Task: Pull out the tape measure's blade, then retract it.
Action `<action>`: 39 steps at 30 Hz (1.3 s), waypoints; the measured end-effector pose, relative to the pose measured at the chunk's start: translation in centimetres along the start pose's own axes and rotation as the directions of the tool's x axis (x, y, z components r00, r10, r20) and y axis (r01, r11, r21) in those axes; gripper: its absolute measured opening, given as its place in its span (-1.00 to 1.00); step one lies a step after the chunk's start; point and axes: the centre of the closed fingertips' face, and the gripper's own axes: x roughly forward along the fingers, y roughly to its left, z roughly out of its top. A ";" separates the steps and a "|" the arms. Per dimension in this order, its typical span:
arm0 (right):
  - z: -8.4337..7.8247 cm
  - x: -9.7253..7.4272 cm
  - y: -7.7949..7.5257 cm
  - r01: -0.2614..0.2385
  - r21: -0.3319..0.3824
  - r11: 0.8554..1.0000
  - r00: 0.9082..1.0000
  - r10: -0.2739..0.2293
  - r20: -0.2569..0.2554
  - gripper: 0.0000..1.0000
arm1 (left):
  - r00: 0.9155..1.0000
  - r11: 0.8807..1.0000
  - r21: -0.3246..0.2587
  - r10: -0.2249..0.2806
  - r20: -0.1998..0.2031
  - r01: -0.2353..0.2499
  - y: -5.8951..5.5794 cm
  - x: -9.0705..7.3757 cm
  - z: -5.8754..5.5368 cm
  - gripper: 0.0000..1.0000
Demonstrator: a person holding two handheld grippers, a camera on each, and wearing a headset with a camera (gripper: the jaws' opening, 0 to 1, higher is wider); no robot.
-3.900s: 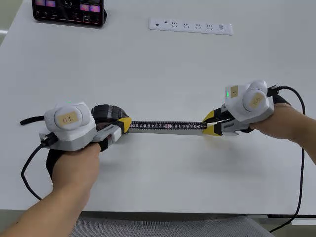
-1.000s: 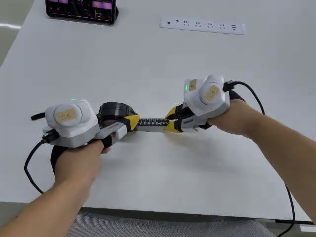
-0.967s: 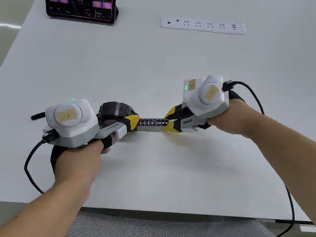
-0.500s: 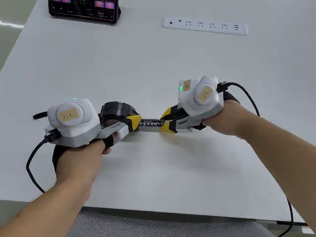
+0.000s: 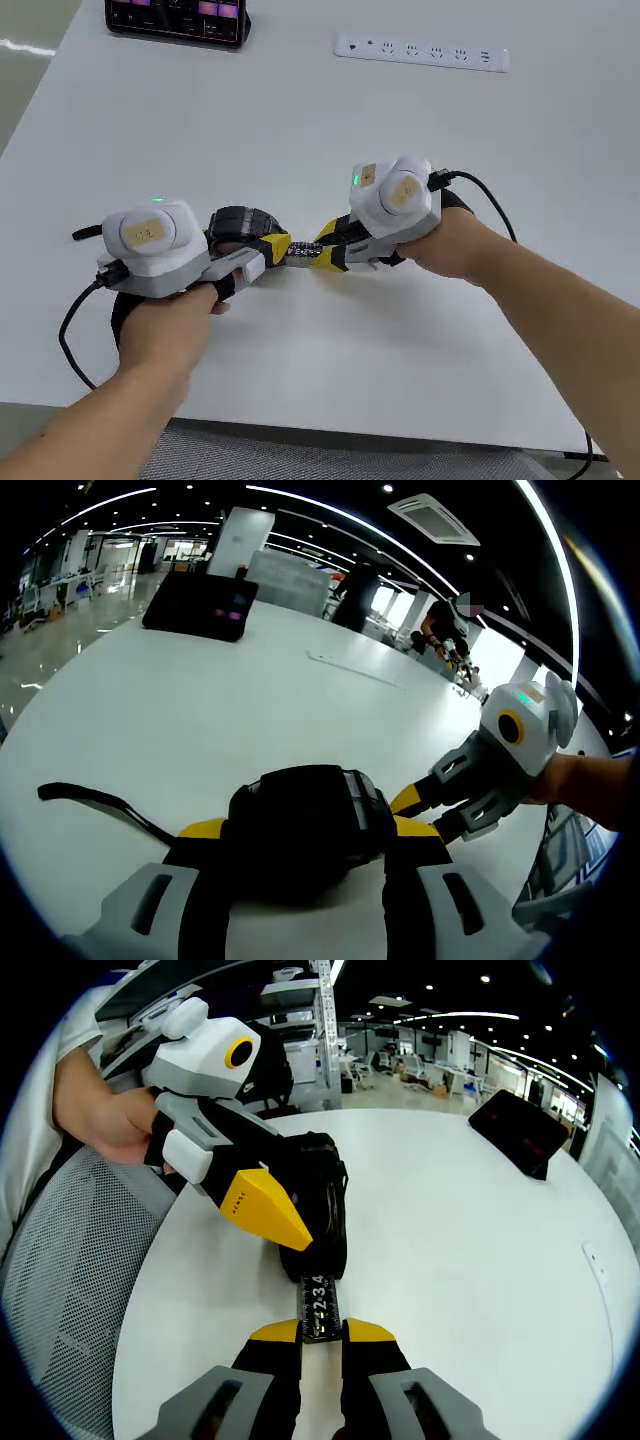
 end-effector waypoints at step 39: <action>1.5 1.9 -0.3 -0.023 0.009 1.000 0.999 0.022 0.035 -0.77 | 1.000 1.000 -0.016 0.005 0.005 -0.005 0.0 0.2 0.1 0.15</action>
